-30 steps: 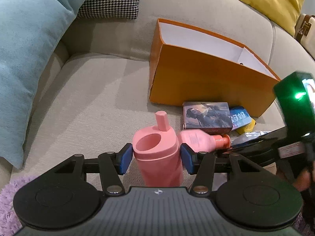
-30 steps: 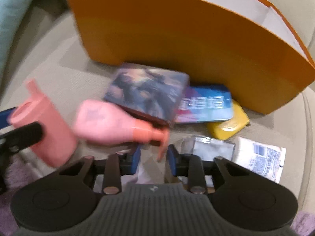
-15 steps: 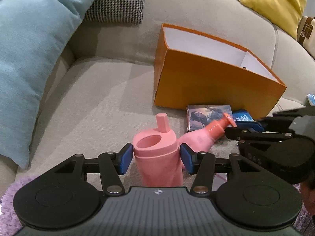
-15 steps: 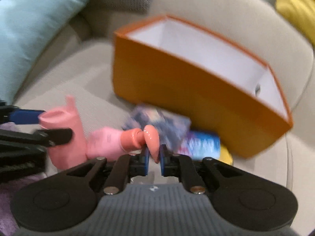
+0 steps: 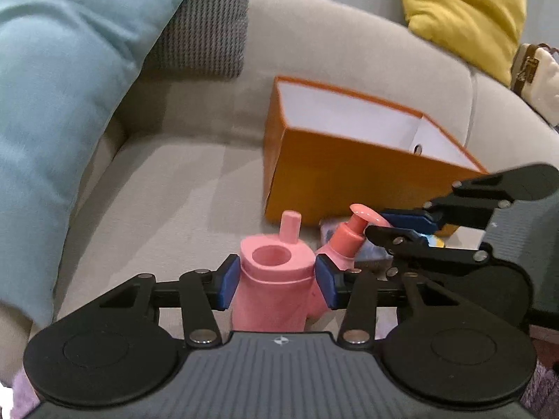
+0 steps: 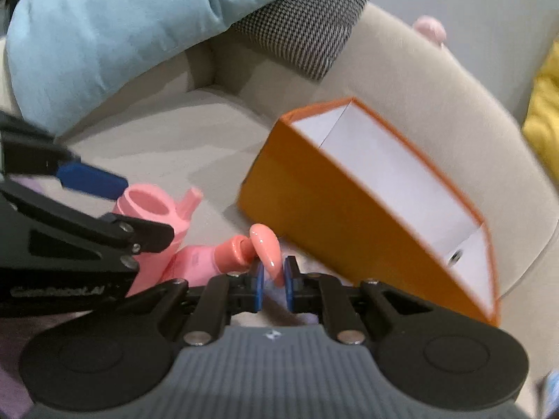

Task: Organize rigid objects
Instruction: 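Lift the pink cup with the left tool while the right tool lifts the pump bottle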

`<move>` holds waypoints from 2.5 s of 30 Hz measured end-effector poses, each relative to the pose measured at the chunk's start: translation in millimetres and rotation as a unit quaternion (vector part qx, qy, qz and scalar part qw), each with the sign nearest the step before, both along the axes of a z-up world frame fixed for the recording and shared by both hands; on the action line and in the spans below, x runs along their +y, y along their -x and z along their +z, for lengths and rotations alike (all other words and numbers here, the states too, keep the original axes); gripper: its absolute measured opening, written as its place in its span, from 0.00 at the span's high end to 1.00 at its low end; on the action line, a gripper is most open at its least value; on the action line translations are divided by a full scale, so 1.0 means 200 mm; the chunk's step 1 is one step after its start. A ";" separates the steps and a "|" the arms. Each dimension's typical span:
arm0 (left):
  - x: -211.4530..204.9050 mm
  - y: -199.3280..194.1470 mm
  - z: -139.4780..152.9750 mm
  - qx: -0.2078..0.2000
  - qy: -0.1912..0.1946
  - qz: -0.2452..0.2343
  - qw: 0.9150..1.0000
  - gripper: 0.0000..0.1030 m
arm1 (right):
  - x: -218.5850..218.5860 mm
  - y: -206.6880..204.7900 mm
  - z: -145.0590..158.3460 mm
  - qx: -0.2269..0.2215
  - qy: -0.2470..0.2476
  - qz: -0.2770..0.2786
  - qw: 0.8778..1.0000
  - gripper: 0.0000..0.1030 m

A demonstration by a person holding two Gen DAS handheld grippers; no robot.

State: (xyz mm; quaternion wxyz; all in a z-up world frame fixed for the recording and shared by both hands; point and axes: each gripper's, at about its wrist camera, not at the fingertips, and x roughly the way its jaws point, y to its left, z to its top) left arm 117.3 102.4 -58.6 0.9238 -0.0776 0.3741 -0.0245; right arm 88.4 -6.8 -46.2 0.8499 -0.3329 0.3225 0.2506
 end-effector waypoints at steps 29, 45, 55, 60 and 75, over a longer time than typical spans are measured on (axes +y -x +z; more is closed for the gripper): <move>0.00 -0.05 -0.12 0.070 0.008 0.004 0.997 0.33 | -0.24 -0.06 0.01 0.173 -0.155 -0.006 0.973 0.68; 0.04 -0.10 -0.14 0.080 0.015 0.042 0.996 0.27 | -0.30 -0.17 -0.07 0.195 -0.263 0.003 0.945 0.61; 0.06 -0.11 -0.14 0.079 0.034 0.036 0.996 0.19 | -0.30 -0.22 -0.12 0.196 -0.288 -0.014 0.937 0.72; -0.01 -0.13 -0.14 0.079 0.001 0.019 0.997 0.16 | -0.35 -0.21 -0.07 0.184 -0.290 -0.041 0.938 0.72; -0.08 -0.12 -0.12 0.059 -0.026 0.017 0.998 0.38 | -0.43 -0.11 0.07 0.145 -0.281 -0.063 0.947 0.72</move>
